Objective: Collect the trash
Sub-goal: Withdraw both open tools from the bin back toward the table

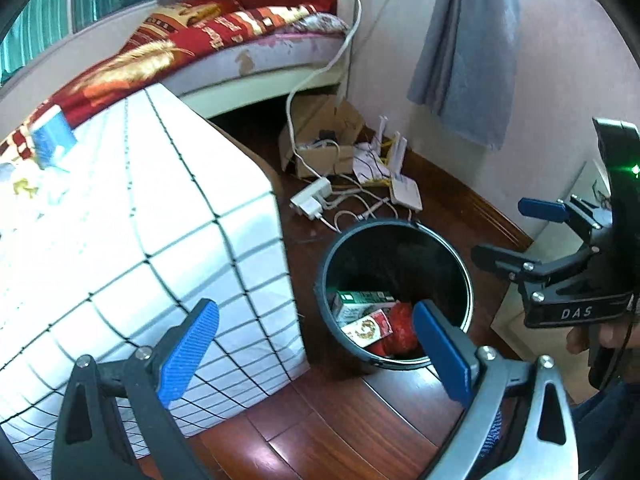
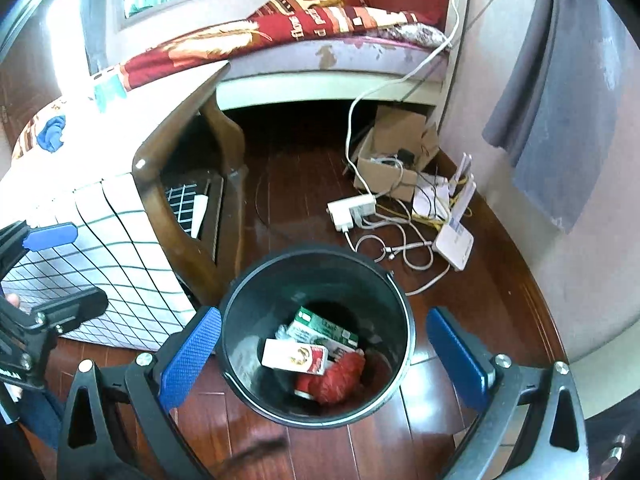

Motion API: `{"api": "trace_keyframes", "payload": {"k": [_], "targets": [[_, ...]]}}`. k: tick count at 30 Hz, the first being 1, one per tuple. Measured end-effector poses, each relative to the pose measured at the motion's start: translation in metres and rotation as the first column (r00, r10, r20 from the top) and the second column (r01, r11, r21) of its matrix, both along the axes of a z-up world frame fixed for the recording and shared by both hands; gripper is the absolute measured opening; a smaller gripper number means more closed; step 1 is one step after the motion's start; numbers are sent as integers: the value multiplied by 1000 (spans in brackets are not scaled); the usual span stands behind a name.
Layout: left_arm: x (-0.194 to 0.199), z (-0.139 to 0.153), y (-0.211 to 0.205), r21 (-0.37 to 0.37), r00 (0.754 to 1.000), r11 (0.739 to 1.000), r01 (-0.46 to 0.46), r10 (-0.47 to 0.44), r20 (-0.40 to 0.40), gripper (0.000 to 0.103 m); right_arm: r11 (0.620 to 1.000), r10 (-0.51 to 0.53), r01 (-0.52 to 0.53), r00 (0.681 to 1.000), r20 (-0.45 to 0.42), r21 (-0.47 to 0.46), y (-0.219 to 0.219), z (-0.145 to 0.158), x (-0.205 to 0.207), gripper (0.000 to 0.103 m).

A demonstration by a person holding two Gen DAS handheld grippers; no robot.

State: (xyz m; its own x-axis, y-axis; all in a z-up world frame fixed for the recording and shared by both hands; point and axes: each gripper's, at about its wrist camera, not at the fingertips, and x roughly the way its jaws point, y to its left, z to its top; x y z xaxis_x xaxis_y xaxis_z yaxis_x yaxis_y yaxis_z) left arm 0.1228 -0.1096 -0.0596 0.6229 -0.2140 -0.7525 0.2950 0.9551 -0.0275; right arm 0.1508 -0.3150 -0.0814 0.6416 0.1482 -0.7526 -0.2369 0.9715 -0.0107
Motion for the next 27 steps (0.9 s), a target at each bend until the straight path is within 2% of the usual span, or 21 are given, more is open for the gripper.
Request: {"api": "trace_keyframes", "payload": {"k": [8, 14, 20, 24, 27], "targets": [[-5, 17, 25, 8, 998, 999, -49, 49, 47, 98, 998, 50, -51, 998, 50, 20, 27, 23, 0, 103], [-2, 26, 65, 27, 989, 992, -124, 121, 80, 98, 993, 108, -112, 990, 95, 42, 55, 39, 1, 103], [-1, 35, 121, 17, 966, 972, -235, 232, 111, 98, 979, 177, -188, 975, 135, 75, 97, 56, 9, 103], [-3, 40, 165, 20, 941, 948, -319, 314, 128, 99, 963, 241, -254, 961, 134, 94, 136, 62, 19, 103], [-4, 42, 195, 16, 919, 927, -375, 370, 132, 98, 954, 278, -291, 950, 142, 75, 171, 69, 24, 103]]}}
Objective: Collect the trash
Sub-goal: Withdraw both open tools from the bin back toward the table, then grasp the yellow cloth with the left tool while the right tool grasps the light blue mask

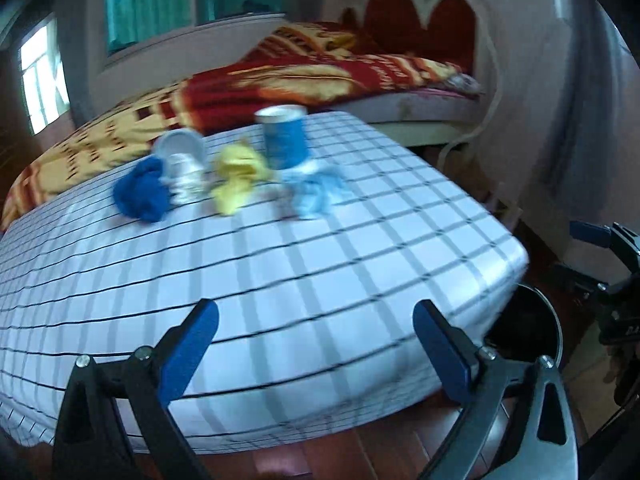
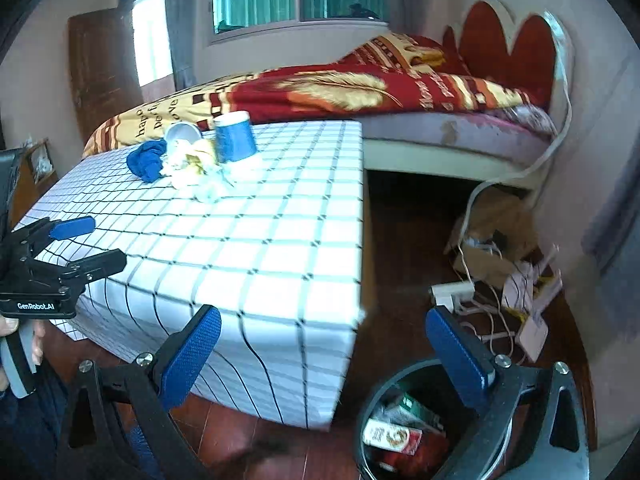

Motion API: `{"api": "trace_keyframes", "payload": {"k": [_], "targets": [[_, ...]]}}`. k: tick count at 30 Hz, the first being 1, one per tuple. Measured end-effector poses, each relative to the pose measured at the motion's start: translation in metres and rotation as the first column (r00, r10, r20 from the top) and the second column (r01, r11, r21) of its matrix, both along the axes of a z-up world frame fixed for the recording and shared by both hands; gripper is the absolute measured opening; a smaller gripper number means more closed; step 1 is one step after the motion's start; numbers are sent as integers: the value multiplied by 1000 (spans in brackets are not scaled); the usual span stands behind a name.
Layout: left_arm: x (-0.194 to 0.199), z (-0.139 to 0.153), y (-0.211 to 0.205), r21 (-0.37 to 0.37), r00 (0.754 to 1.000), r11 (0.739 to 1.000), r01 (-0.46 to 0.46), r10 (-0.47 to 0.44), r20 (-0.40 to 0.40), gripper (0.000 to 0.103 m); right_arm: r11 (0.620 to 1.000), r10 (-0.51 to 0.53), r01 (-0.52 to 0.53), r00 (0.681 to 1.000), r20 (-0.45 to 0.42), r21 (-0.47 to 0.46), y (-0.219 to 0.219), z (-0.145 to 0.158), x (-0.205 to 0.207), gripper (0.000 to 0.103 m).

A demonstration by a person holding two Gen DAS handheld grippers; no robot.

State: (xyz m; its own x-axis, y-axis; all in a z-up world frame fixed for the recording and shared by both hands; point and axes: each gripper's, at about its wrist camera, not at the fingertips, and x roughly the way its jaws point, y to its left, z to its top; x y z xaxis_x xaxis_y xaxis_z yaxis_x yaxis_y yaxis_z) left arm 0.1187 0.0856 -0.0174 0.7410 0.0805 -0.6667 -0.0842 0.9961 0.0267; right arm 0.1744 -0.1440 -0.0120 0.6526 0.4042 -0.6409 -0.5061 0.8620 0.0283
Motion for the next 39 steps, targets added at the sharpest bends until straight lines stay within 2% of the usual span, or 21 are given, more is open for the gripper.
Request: {"api": "trace_keyframes", "payload": {"k": [5, 9, 11, 13, 18, 26, 27, 29, 31, 36, 39], "targets": [[-5, 3, 43, -7, 997, 997, -77, 77, 14, 98, 998, 61, -61, 998, -27, 17, 44, 9, 11, 103], [-8, 4, 75, -65, 992, 990, -123, 125, 28, 97, 993, 115, -115, 993, -22, 28, 86, 15, 24, 103], [-6, 3, 84, -73, 990, 988, -133, 136, 29, 96, 992, 128, -127, 992, -21, 24, 105, 16, 33, 103], [-1, 0, 91, -85, 990, 987, -136, 138, 24, 90, 989, 144, -143, 989, -26, 24, 126, 14, 45, 103], [17, -6, 101, -101, 990, 986, -136, 139, 21, 87, 987, 162, -161, 984, -71, 20, 166, 4, 81, 98], [52, -11, 104, -122, 994, 987, -108, 111, 15, 87, 985, 170, -174, 976, -139, -17, 195, -18, 128, 78], [57, -12, 103, -123, 994, 987, -103, 106, 12, 87, 982, 182, -186, 972, -147, -21, 198, -21, 131, 73], [67, -12, 101, -131, 996, 987, -88, 90, 12, 86, 975, 213, -219, 963, -164, -23, 203, -26, 136, 51], [78, -11, 98, -141, 997, 988, -71, 73, 10, 83, 972, 226, -233, 959, -173, -18, 202, -27, 137, 12], [102, -10, 94, -158, 999, 986, -48, 51, 12, 82, 982, 188, -190, 972, -140, -4, 179, -20, 143, 12], [116, -11, 93, -168, 999, 985, -40, 42, 9, 78, 989, 148, -148, 982, -117, 12, 165, -16, 152, 12]]}}
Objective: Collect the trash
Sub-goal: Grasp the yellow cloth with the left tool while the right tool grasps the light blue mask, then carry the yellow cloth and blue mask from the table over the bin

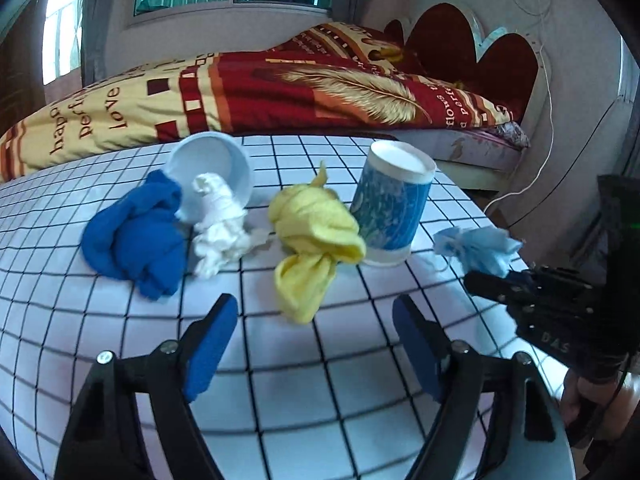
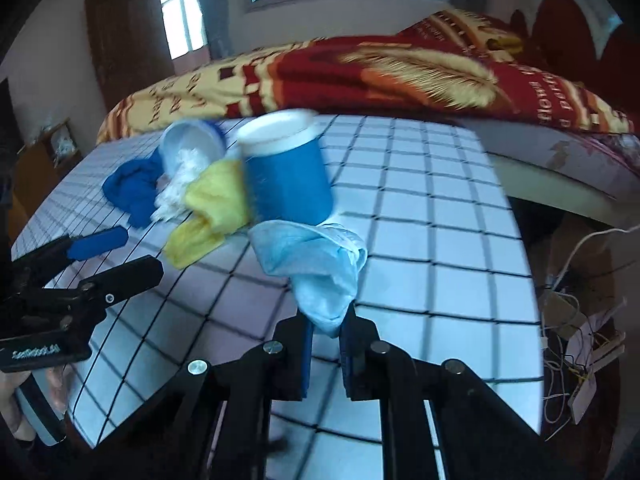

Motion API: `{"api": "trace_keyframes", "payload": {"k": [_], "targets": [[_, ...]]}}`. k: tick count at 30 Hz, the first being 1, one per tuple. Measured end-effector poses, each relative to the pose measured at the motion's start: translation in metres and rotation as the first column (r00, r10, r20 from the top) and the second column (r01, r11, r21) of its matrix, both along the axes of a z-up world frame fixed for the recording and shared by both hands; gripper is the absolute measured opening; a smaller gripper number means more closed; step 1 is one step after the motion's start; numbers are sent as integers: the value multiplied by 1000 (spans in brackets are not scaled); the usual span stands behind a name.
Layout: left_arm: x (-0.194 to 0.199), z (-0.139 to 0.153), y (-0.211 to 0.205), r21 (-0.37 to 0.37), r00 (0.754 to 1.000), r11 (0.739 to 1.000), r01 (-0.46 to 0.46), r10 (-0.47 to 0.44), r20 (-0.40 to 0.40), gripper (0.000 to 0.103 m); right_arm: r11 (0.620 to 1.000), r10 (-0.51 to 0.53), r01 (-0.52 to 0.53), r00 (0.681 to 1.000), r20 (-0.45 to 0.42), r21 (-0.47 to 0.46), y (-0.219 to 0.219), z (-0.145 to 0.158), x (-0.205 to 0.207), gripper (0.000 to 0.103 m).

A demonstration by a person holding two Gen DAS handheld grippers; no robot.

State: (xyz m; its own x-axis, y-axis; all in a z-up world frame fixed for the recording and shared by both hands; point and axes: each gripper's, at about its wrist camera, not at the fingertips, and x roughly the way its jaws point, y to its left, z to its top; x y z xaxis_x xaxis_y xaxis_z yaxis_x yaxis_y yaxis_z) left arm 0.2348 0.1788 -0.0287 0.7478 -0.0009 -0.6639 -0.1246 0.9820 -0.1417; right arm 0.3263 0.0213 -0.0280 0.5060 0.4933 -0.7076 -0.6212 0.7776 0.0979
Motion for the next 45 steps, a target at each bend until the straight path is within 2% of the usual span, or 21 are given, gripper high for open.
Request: {"api": "trace_keyframes", "payload": {"k": [5, 10, 11, 13, 14, 16, 18, 30, 45], "targets": [[28, -2, -4, 0, 1000, 1000, 12, -12, -13, 78, 998, -52, 54, 998, -47, 33, -8, -3, 27, 13], [51, -9, 0, 3, 998, 1000, 14, -14, -56, 68, 997, -58, 61, 996, -62, 46, -11, 0, 40, 13], [54, -10, 0, 1, 998, 1000, 12, -12, -64, 64, 997, -58, 61, 996, -63, 37, -9, -1, 42, 13], [59, -14, 3, -22, 997, 1000, 16, -17, -81, 46, 998, -52, 55, 996, -77, 35, -7, -2, 46, 13], [60, -16, 4, -28, 996, 999, 16, -19, -88, 41, 998, -52, 55, 996, -77, 32, -7, -3, 47, 13], [60, -17, 5, -37, 995, 999, 21, -24, -96, 24, 998, -51, 54, 995, -83, 40, -9, -3, 48, 13], [54, -15, 4, -42, 996, 999, 29, -33, -81, 21, 998, -48, 52, 996, -80, 48, -11, -2, 45, 13], [-18, -3, -11, 7, 998, 999, 54, -54, -30, 19, 997, -33, 34, 999, -24, 62, -34, 16, -5, 12], [-89, 16, -59, 0, 992, 992, 126, -126, 23, 19, 996, -39, 36, 998, 39, 82, -95, 42, -97, 12]]}}
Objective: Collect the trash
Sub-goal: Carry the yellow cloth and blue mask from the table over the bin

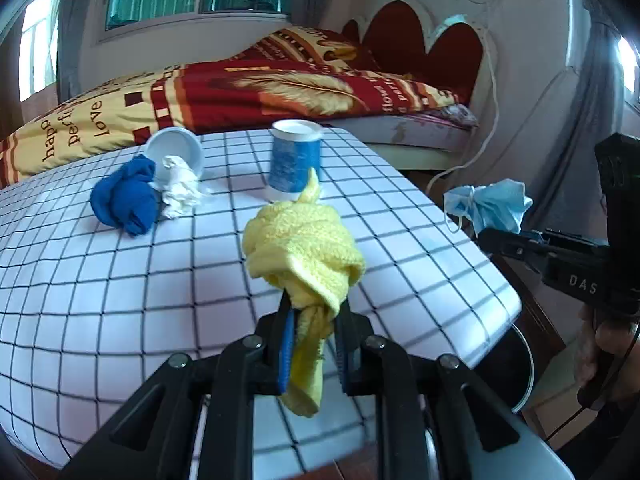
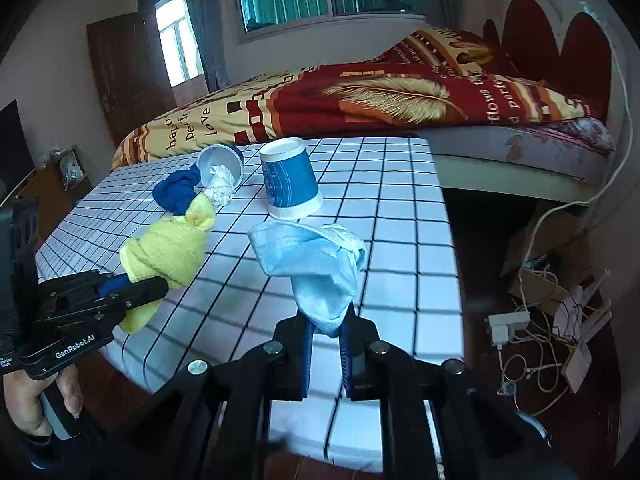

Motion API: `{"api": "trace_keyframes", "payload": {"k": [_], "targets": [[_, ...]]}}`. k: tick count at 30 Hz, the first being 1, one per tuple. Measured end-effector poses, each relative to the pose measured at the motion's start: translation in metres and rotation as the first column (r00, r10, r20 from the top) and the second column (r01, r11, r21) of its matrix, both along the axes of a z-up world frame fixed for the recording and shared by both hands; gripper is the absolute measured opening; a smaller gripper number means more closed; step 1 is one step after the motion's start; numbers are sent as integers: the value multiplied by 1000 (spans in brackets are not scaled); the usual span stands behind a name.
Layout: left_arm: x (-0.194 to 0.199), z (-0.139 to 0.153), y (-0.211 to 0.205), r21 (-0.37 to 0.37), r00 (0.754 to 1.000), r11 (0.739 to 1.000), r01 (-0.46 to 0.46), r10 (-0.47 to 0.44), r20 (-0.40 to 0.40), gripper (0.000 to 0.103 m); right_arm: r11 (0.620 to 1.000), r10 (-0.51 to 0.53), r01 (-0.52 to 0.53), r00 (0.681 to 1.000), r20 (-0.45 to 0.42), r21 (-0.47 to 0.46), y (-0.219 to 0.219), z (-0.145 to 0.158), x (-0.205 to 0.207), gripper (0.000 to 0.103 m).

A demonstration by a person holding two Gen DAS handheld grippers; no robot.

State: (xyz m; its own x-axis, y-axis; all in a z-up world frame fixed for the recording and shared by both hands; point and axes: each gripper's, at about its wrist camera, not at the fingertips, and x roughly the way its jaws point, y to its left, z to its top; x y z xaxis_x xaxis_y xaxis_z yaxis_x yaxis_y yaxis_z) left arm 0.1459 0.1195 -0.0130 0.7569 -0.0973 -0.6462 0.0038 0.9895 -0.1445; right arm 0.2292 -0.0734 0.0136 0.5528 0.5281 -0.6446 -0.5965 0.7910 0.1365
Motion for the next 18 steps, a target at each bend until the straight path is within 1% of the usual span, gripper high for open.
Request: {"api": "trace_keyframes", "payload": {"k": [8, 18], "targets": [[-11, 2, -43, -12, 997, 997, 71, -71, 4, 19, 999, -44, 44, 999, 12, 13, -48, 10, -29, 12], [-17, 10, -102, 1, 983, 983, 183, -183, 14, 19, 990, -139, 139, 989, 41, 8, -123, 22, -52, 12]]}}
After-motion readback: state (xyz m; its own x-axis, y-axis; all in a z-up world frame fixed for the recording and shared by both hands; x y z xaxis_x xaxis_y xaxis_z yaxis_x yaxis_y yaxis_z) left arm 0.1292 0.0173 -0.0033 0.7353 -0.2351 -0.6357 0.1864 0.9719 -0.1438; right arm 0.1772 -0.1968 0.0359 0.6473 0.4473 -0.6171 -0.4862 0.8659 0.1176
